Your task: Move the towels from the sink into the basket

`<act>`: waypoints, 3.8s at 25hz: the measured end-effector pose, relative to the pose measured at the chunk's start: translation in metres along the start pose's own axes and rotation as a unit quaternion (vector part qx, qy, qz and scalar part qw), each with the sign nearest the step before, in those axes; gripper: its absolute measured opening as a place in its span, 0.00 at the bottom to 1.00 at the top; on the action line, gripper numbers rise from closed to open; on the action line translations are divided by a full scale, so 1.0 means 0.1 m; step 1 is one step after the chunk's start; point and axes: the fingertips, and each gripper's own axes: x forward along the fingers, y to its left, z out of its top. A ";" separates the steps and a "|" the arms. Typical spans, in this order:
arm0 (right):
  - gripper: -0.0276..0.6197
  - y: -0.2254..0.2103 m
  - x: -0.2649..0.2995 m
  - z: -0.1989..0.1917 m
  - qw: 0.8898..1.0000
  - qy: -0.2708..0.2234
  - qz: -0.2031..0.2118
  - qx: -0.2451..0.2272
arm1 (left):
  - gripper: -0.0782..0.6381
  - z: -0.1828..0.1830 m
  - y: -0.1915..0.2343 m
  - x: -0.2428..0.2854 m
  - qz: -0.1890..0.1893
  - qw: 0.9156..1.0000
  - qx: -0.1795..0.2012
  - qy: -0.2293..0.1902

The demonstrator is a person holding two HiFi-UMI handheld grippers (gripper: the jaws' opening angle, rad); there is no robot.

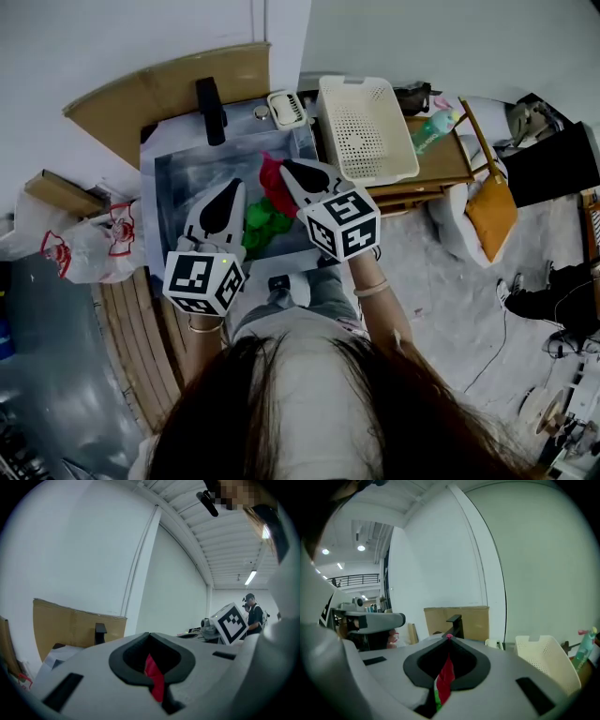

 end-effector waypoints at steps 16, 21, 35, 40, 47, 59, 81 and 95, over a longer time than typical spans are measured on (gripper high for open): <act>0.09 -0.45 -0.68 0.98 0.993 -0.114 -0.009 -0.029 | 0.12 0.17 -0.40 0.49 -0.028 1.000 0.013 0.000; 0.09 -0.69 -0.89 1.14 0.991 -0.128 -0.020 -0.043 | 0.12 0.21 -0.56 0.68 -0.039 0.999 0.018 0.000; 0.09 -1.48 -1.26 1.33 0.986 -0.118 -0.041 -0.107 | 0.12 0.24 -1.05 1.31 -0.055 0.998 0.024 0.006; 0.09 -1.81 -1.25 1.17 0.987 -0.084 -0.043 -0.131 | 0.12 0.21 -1.19 1.46 -0.050 0.998 0.020 0.010; 0.09 -2.25 -1.06 0.71 0.985 -0.016 -0.046 -0.168 | 0.12 0.12 -1.31 1.69 -0.040 0.999 0.026 0.024; 0.09 -2.82 -0.61 -0.16 0.960 0.110 -0.036 -0.253 | 0.12 0.14 -1.46 1.96 -0.021 0.999 0.034 0.026; 0.19 -3.23 -0.26 -1.53 0.928 0.277 0.039 -0.246 | 0.12 0.06 -1.52 1.95 0.040 0.998 0.018 0.033; 0.14 -3.01 -0.50 -1.12 0.969 0.194 -0.024 -0.150 | 0.12 0.10 -1.42 1.69 0.052 0.998 0.022 0.028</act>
